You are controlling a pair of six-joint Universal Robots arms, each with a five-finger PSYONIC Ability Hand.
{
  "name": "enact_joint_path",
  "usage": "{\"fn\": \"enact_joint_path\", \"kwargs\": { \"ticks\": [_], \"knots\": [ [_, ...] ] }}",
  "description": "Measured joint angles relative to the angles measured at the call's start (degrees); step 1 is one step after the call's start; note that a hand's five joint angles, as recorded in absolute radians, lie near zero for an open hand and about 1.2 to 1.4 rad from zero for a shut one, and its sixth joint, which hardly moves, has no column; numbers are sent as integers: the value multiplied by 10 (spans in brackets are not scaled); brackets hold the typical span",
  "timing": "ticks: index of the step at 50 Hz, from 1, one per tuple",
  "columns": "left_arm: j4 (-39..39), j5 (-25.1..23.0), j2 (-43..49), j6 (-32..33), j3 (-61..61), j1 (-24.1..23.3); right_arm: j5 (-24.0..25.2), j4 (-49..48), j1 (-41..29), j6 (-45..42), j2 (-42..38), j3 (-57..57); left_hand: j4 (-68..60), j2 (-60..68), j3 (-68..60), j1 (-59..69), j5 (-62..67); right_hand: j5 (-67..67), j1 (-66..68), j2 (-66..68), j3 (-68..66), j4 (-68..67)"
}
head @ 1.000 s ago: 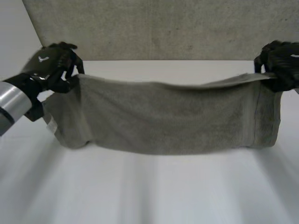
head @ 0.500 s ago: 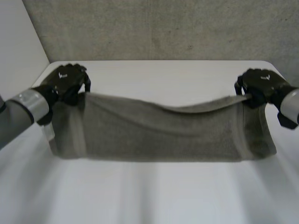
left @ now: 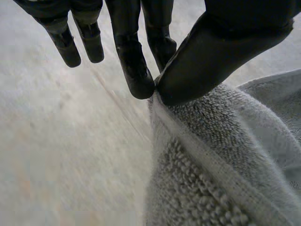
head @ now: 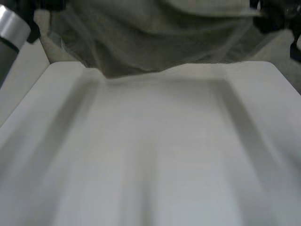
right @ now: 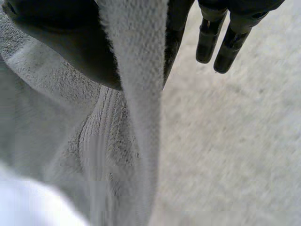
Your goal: Fold the towel.
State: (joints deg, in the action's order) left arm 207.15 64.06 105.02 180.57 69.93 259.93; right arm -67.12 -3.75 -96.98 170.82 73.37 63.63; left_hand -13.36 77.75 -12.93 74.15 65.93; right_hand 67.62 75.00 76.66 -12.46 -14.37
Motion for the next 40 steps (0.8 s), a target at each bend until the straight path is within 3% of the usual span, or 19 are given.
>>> {"fn": "enact_joint_path", "kwargs": {
  "ticks": [5,13,22,31,40],
  "knots": [
    [-3,-26,3,9,73,9,17,-8,7,-27,16,81,0,0,0,0,0,0,0,0,0,0],
    [-7,-69,-12,67,235,23,94,-30,55,-64,38,245,0,0,0,0,0,0,0,0,0,0],
    [-22,-85,-78,110,370,45,151,-24,96,-108,94,371,0,0,0,0,0,0,0,0,0,0],
    [-86,-98,-204,106,424,77,167,86,156,-120,227,384,0,0,0,0,0,0,0,0,0,0],
    [-142,-133,-246,104,407,112,194,158,206,-118,259,330,0,0,0,0,0,0,0,0,0,0]
  ]
}}
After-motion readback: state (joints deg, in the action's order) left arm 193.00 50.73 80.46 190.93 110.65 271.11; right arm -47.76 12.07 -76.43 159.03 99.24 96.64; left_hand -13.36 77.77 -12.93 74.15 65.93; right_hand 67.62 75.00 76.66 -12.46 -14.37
